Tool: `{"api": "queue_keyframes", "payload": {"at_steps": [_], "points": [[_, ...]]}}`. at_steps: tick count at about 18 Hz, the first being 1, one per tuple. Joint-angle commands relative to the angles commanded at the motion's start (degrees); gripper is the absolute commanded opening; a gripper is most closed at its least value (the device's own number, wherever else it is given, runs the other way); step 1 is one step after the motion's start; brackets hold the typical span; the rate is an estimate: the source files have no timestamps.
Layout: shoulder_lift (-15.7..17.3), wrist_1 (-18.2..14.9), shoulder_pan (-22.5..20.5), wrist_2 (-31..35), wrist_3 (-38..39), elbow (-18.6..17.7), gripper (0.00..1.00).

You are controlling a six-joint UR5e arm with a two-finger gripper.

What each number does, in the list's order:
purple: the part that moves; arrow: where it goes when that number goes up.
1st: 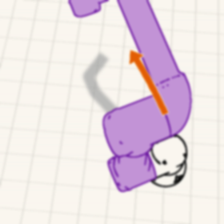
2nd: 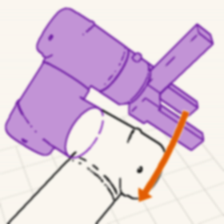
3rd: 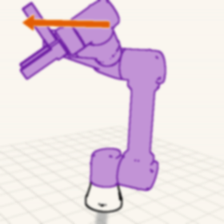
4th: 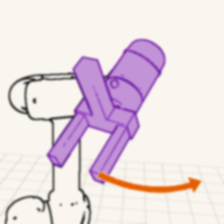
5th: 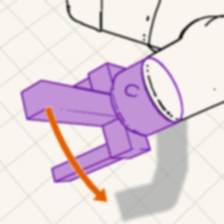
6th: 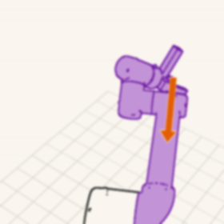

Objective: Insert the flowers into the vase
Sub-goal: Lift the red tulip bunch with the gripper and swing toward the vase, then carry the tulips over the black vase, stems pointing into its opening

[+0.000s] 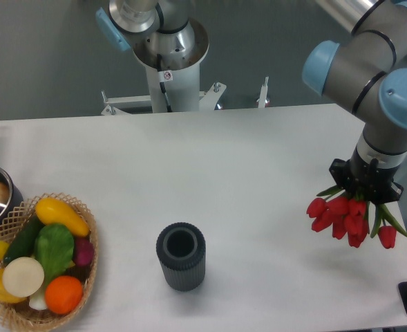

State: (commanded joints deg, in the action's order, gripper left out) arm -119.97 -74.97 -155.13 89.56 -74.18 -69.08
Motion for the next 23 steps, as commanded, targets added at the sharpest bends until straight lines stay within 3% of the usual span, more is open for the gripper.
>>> {"api": "queue_keyframes", "payload": {"at_steps": [5, 9, 16, 20, 21, 23], "points": [[1.4, -2.1, 0.2, -4.5, 0.6, 0.0, 0.03], [3.0, -1.1, -0.1, -9.6, 2.1, -0.3, 0.02], [9.0, 9.8, -1.9, -28.3, 9.3, -6.1, 0.0], [9.3, 12.6, -1.1, -45.3, 15.8, -6.5, 0.0], [8.9, 14.0, -1.1, -50.0, 17.6, -6.5, 0.0], [8.4, 19.4, 0.1, -53.2, 22.5, -6.3, 0.0]]}}
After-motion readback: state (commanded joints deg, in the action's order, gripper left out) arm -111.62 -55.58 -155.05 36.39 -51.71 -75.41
